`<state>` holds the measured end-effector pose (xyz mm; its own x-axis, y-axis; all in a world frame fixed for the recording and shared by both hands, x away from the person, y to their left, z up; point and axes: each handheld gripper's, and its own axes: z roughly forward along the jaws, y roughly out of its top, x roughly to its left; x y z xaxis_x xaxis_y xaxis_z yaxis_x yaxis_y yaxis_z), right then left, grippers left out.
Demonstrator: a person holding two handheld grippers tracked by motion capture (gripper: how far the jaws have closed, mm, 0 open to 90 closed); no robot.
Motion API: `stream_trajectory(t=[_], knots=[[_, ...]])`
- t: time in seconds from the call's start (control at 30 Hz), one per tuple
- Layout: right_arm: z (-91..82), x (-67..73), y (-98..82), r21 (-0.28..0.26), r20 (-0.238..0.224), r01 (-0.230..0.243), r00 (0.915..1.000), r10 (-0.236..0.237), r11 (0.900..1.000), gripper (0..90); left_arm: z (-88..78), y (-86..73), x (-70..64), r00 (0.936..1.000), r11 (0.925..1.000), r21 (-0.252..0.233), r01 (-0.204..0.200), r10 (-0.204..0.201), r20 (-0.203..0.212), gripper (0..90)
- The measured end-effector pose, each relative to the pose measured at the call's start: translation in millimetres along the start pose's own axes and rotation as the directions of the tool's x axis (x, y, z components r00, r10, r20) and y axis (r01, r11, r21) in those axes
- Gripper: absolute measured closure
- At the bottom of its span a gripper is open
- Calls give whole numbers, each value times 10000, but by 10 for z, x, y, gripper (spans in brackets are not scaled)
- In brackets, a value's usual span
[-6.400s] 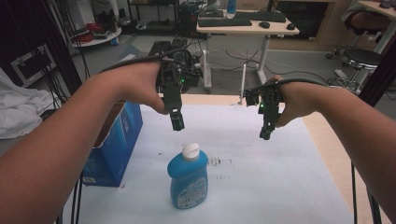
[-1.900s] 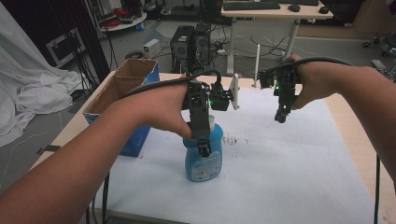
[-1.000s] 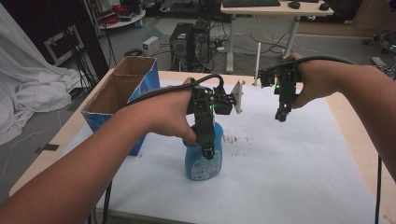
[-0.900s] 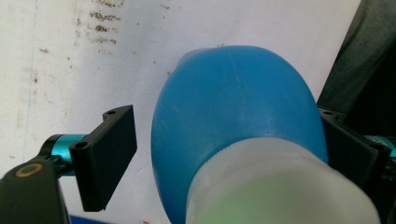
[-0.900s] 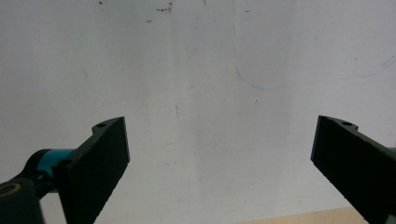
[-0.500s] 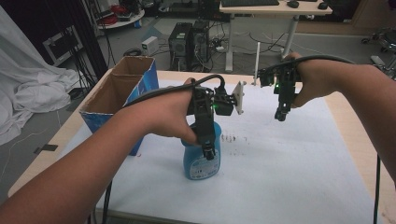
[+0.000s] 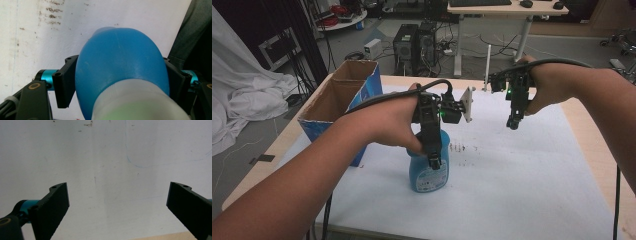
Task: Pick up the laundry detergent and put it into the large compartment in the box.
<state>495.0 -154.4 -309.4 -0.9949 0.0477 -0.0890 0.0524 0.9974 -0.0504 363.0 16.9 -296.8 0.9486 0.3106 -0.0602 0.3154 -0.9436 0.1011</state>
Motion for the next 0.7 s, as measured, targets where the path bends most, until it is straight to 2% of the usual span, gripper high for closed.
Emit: stream_trajectory(t=[0.7], knots=[[19,-9,15,7,-8,16,10000,-16,10000,34,7,16,-23,10000,9999,142,-65,64,68,341]])
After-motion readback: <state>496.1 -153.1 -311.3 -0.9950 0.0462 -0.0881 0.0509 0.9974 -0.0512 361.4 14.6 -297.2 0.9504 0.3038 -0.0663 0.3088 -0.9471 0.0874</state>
